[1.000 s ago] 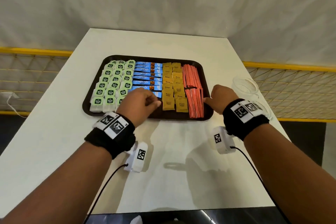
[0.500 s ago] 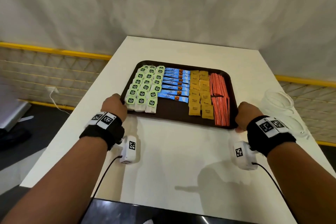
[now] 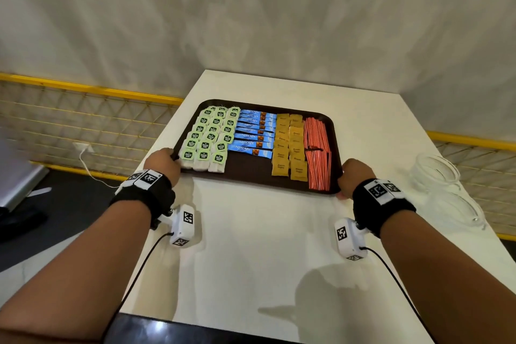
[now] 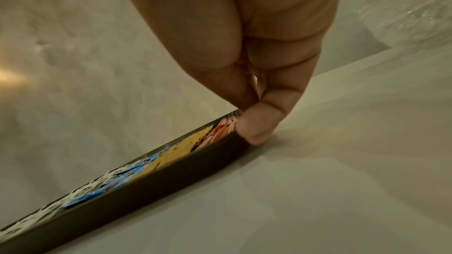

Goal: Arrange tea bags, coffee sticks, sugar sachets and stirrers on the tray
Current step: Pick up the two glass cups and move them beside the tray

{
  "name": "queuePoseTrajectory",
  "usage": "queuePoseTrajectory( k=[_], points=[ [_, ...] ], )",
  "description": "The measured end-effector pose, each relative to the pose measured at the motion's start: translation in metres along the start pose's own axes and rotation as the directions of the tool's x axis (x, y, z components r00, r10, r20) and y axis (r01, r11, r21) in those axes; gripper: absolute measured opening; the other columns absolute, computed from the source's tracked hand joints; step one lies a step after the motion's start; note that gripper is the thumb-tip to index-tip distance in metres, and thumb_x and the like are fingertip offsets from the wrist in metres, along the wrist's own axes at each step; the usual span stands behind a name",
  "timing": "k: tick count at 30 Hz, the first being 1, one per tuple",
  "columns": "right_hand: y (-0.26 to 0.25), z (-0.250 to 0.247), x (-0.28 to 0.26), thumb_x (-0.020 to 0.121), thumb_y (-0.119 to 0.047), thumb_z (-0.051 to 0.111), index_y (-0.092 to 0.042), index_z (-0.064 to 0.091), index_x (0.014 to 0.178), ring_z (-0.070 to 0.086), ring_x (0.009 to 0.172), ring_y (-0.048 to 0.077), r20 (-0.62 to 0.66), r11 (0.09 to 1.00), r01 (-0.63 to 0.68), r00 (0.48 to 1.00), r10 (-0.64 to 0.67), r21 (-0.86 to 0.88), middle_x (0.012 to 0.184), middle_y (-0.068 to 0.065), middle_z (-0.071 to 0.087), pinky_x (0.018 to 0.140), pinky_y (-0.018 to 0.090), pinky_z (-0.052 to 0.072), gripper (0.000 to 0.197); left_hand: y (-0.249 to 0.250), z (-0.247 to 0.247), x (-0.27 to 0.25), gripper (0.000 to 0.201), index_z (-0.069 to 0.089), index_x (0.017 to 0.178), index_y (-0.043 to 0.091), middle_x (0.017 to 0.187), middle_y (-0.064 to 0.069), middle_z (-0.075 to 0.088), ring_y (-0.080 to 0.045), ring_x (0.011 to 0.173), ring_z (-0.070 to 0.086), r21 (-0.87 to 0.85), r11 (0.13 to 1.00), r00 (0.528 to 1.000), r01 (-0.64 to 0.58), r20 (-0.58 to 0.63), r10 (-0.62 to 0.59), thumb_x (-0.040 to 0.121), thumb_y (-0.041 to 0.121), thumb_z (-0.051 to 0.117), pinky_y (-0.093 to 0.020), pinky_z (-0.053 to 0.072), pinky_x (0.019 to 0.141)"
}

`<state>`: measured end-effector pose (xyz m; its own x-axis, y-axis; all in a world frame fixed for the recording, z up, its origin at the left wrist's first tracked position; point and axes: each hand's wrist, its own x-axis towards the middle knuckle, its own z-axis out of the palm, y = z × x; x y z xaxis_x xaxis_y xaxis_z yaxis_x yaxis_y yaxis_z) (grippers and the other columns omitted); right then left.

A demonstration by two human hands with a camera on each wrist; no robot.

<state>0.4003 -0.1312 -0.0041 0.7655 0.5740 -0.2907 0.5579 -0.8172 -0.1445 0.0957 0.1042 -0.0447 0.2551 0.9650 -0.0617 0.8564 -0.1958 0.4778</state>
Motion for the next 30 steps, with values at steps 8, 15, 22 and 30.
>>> queuePoseTrajectory(
  k=[8,15,22,30],
  points=[
    [-0.032,0.008,0.010,0.082,-0.004,0.064,0.001,0.057,0.107,0.063,0.102,0.034,-0.070,0.996,0.013,0.998,-0.007,0.083,0.109,0.019,0.066,0.072,0.029,0.044,0.026,-0.018,-0.010,0.018,0.015,0.056,0.098,0.001,0.095,-0.025,0.062,-0.036,0.077,0.056,-0.057,0.998,1.000,-0.007,0.027,0.008,0.090,0.013,0.054,-0.035,0.043,0.065],
    [-0.043,0.011,0.009,0.080,-0.004,0.066,0.000,0.057,0.107,0.062,0.102,0.033,-0.079,0.998,0.025,0.997,-0.021,0.053,0.110,0.017,0.065,0.071,0.028,0.043,0.029,-0.028,-0.012,0.032,0.013,0.057,0.100,0.004,0.096,-0.023,0.067,-0.039,0.083,0.065,-0.105,0.994,0.999,0.013,0.032,-0.010,0.091,0.013,0.053,-0.041,0.054,0.073],
    [-0.044,0.010,0.008,0.080,-0.005,0.067,-0.001,0.057,0.107,0.063,0.101,0.032,-0.075,0.997,0.043,0.996,-0.038,0.071,0.109,0.016,0.066,0.071,0.028,0.042,0.028,-0.025,-0.016,0.031,0.024,0.056,0.111,0.001,0.108,-0.026,0.061,-0.042,0.091,0.061,-0.037,0.999,0.999,0.026,0.044,-0.024,0.093,0.016,0.051,-0.041,0.050,0.074],
    [-0.025,-0.011,-0.007,0.091,-0.026,0.055,-0.002,0.055,0.118,0.059,0.106,0.033,-0.217,0.953,0.148,0.972,-0.091,0.264,0.115,0.017,0.063,0.087,0.033,0.045,0.035,0.057,-0.022,-0.008,0.044,0.050,0.130,0.008,0.134,-0.022,0.043,-0.040,0.126,0.037,0.012,0.985,0.959,-0.173,-0.228,0.171,0.092,0.030,0.053,-0.048,0.036,0.103]
  ],
)
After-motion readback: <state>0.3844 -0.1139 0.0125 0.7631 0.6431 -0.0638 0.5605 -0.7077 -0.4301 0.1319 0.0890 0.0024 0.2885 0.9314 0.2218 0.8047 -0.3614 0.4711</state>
